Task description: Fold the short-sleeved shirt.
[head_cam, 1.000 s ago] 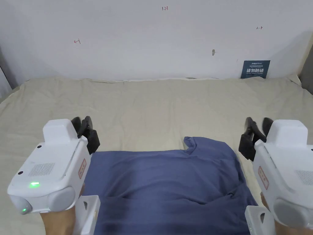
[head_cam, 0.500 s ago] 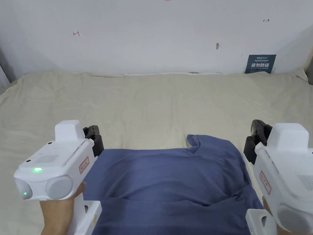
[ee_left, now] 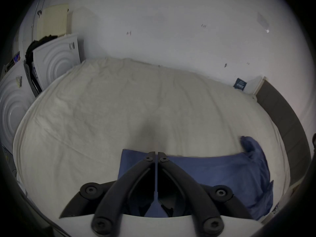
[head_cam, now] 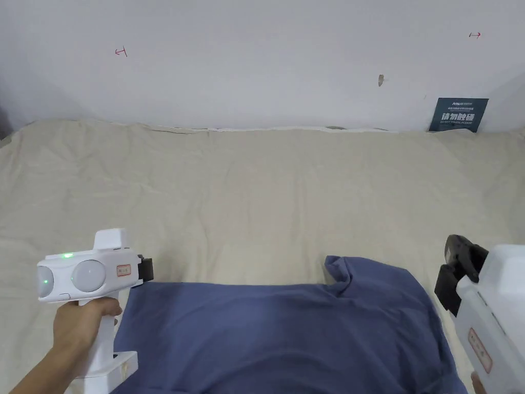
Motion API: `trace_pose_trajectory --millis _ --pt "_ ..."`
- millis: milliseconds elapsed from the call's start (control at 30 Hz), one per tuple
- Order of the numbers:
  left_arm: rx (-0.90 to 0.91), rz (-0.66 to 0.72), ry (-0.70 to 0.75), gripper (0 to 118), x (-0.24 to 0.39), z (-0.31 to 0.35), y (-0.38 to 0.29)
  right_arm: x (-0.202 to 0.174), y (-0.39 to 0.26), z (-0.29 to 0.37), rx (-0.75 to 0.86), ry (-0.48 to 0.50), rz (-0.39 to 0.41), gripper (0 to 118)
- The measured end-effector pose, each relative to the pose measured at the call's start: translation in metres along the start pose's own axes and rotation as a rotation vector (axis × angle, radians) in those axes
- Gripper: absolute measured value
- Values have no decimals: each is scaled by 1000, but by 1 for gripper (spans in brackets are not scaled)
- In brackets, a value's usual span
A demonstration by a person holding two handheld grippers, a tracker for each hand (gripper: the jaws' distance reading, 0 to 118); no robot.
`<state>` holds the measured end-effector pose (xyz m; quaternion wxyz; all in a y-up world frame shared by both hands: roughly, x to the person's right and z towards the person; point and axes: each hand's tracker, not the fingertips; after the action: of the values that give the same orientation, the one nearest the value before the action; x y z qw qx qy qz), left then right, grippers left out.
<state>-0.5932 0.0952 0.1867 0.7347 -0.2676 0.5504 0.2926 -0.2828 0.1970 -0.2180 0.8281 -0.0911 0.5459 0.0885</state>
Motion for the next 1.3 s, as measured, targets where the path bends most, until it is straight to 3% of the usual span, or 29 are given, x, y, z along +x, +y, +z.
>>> trace_pose_trajectory --millis 33,67,167,200,367,400,467,533,600,733,767,867,933,967,1033,1100,1167,1200,1267,1300 --pt "-34 -4 17 39 -6 -17 2 0 -3 -8 -12 -1 1 1" --pt "-61 -12 33 69 -10 -31 3 1 -6 -16 -26 -4 2 1" --pt "-122 3 84 91 -20 -65 -3 2 -16 -36 -64 -11 -8 1" --pt "-117 4 100 107 -22 -72 -7 3 -19 -42 -78 -13 -10 1" --pt "-171 -30 111 96 -25 -103 -24 5 -36 -63 -144 -11 -15 1" --pt "-190 -47 91 77 -22 -105 -27 6 -38 -66 -151 -9 -16 1" --pt "-141 -96 120 69 -15 -100 -29 7 -42 -71 -168 -6 -18 1" --pt "-133 -109 84 32 -8 -95 -28 11 -44 -77 -190 1 -29 1" --pt "-127 -140 96 3 -4 -95 -27 15 -44 -87 -207 3 -46 1" --pt "-84 -121 57 2 7 -64 -22 28 -45 -123 -267 6 -66 3" --pt "-41 -123 54 2 8 -54 -20 31 -47 -135 -294 7 -61 9" --pt "20 -102 -26 2 10 -25 -16 43 -60 -177 -410 16 -92 57" --pt "49 -102 -71 2 11 -5 -14 51 -77 -211 -517 -2 -129 97" --pt "57 -107 -77 2 2 -11 -13 54 -87 -224 -564 -21 -162 108" --pt "70 -99 -93 2 -2 -2 -10 58 -110 -253 -661 -82 -152 103" --pt "79 -91 -103 2 -1 5 -11 59 -129 -270 -719 -109 -144 87" --pt "75 -95 -106 2 -3 6 -11 58 -146 -282 -769 -107 -101 80" --pt "73 -101 -99 2 -4 5 -12 57 -155 -286 -790 -94 -100 70" --pt "63 -96 -92 2 -4 5 -12 55 -153 -277 -712 -98 -90 67" --pt "58 -91 -90 2 -5 5 -14 43 -140 -258 -717 -84 -89 51"
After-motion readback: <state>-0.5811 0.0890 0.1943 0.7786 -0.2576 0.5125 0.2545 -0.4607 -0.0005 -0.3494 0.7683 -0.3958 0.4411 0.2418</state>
